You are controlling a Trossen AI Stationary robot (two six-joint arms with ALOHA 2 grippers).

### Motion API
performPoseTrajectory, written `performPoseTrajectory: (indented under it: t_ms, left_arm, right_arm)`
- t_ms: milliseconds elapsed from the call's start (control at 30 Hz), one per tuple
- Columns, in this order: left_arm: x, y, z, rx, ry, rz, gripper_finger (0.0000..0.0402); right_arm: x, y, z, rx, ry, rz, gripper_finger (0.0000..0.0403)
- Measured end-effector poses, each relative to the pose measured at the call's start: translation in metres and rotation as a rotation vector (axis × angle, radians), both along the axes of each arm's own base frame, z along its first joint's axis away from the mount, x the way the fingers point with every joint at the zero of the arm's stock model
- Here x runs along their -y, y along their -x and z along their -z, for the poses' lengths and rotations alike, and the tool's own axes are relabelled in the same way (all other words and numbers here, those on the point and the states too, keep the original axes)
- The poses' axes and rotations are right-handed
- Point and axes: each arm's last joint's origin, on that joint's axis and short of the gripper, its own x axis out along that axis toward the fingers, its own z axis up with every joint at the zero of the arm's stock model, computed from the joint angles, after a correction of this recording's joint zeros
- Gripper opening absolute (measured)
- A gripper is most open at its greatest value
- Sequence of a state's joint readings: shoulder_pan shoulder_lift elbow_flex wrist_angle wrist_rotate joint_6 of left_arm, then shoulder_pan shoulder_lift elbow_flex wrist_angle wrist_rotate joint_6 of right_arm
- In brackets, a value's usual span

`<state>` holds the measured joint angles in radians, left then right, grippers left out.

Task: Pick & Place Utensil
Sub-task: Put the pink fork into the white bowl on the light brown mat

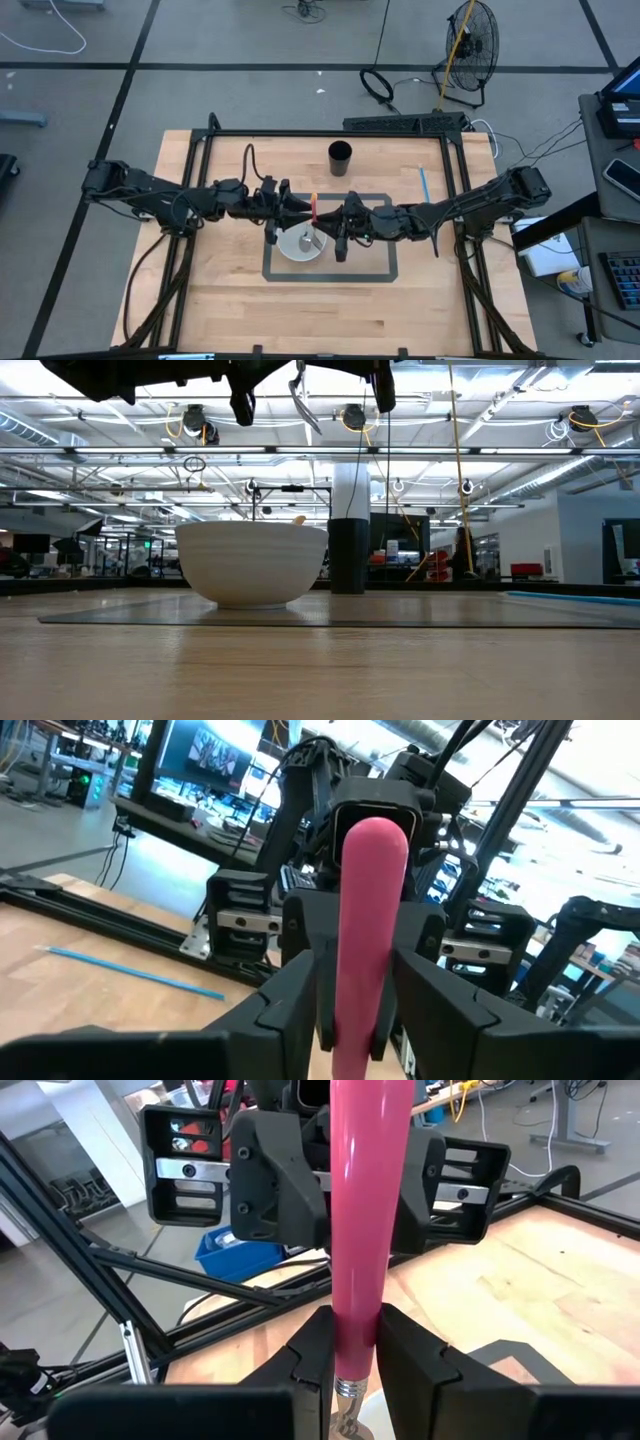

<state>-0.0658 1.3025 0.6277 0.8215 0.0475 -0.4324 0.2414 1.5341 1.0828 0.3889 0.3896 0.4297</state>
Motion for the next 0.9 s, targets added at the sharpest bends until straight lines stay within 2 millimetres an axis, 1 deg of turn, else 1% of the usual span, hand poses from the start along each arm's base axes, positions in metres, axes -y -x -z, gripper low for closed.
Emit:
performPoseTrajectory:
  t_ms: [500, 833, 900]
  left_arm:
    - [0.0000, 0.0000, -0.0001, -0.001, 0.018, 0.002, 0.0193]
    - [0.0006, -0.0071, 0.0087, -0.007, 0.017, 0.006, 0.0198]
    - [0.0006, -0.0080, 0.0075, 0.012, 0.018, 0.006, 0.0198]
  right_arm:
    - [0.0017, -0.0003, 0.0001, 0.000, -0.003, 0.006, 0.0052]
    - [0.0068, -0.0012, 0.0011, -0.007, -0.011, 0.023, 0.0052]
    - [0.0069, -0.0011, 0.0015, -0.011, -0.011, 0.024, 0.0052]
